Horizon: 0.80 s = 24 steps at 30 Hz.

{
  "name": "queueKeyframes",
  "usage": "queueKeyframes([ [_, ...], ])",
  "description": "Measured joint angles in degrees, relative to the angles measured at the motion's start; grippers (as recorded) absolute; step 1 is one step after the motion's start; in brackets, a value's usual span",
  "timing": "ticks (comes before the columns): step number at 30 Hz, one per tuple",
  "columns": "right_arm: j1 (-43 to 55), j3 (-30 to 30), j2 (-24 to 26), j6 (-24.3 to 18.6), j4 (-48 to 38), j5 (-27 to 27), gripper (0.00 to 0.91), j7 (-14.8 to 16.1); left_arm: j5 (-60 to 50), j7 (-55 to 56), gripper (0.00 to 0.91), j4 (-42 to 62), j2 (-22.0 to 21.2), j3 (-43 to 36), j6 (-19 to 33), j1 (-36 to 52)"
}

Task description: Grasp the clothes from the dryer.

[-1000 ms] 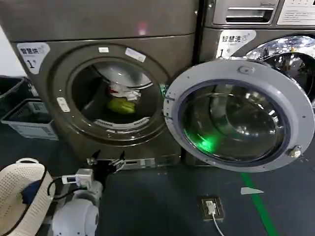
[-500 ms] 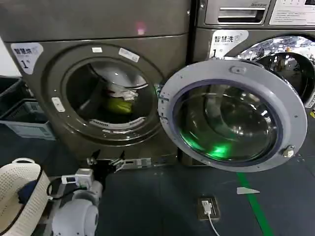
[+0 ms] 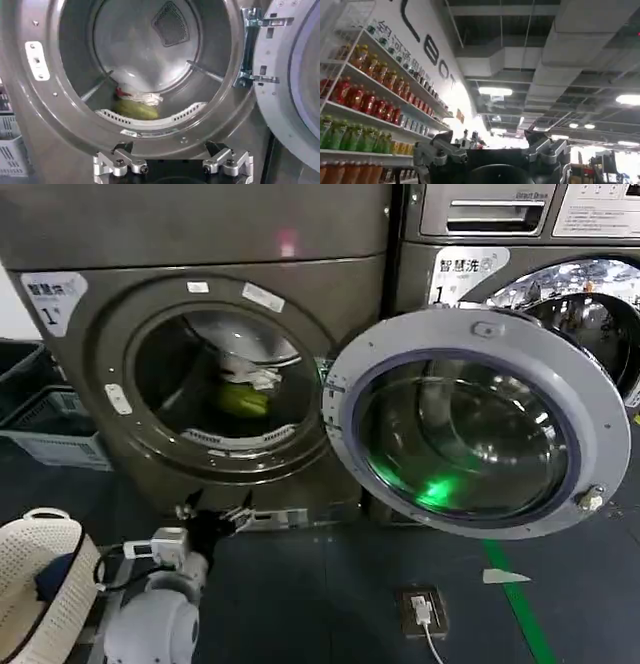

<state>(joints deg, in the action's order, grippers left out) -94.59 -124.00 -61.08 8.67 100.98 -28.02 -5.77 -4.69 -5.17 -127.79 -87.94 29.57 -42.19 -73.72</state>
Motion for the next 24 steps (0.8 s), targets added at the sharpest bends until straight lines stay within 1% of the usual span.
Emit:
queueKeyframes([
  [24, 0.0, -0.2, 0.0, 0.0, -0.1, -0.1, 0.907, 0.0, 0.5, 0.5, 0.907, -0.3, -0.1, -0.3, 0.0, -0.5],
])
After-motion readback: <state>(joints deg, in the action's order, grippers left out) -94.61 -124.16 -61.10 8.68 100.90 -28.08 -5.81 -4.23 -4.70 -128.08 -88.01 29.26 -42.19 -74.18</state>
